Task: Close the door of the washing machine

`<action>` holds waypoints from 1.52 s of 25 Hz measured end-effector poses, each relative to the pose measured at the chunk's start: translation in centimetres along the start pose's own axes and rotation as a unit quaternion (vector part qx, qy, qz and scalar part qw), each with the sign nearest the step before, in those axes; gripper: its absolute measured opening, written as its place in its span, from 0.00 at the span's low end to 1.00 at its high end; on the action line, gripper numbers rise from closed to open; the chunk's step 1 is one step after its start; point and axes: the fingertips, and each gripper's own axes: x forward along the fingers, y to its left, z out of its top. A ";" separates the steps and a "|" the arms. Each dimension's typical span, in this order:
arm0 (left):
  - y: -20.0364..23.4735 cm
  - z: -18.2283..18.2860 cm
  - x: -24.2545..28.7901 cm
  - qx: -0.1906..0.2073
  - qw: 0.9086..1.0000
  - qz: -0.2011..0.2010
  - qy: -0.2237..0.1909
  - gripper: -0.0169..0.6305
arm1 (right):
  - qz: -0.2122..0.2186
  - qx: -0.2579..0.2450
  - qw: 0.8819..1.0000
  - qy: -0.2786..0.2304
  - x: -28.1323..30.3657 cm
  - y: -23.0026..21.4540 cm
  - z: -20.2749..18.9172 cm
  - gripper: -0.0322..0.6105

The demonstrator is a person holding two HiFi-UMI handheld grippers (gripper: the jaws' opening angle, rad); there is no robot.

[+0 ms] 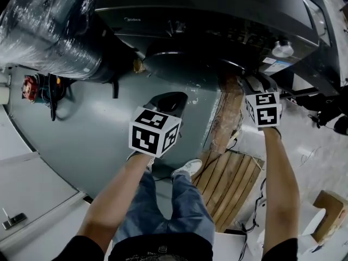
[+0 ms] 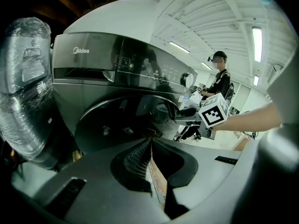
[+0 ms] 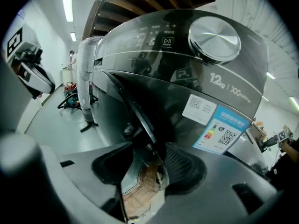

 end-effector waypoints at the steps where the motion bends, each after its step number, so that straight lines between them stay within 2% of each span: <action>1: 0.0 0.0 0.0 0.001 1.000 0.001 0.000 0.07 | -0.004 0.004 1.000 -0.001 0.1 -0.1 0.1 0.38; 7: 0.3 -0.2 0.3 0.000 1.000 0.002 0.006 0.07 | -0.026 -0.004 1.000 -0.007 -0.4 0.1 0.1 0.37; 12: 0.2 0.0 1.0 0.001 1.000 -0.003 0.007 0.07 | -0.021 -0.023 1.000 0.001 -0.3 -0.1 0.2 0.34; 19: 0.4 1.0 2.0 0.001 1.000 -0.008 0.003 0.07 | -0.039 -0.038 0.998 0.018 0.1 -0.1 0.2 0.35; 28: 0.4 1.8 2.9 0.003 1.000 -0.010 -0.004 0.07 | -0.011 -0.060 0.998 0.034 0.9 -0.4 0.5 0.35; 34: 0.5 2.2 2.2 -0.006 1.000 -0.005 -0.007 0.07 | -0.008 -0.057 0.998 0.036 0.9 -0.5 0.3 0.35; 38: 0.5 3.3 0.7 -0.007 1.000 0.000 -0.018 0.07 | -0.012 -0.048 0.997 0.059 0.6 -0.6 0.3 0.35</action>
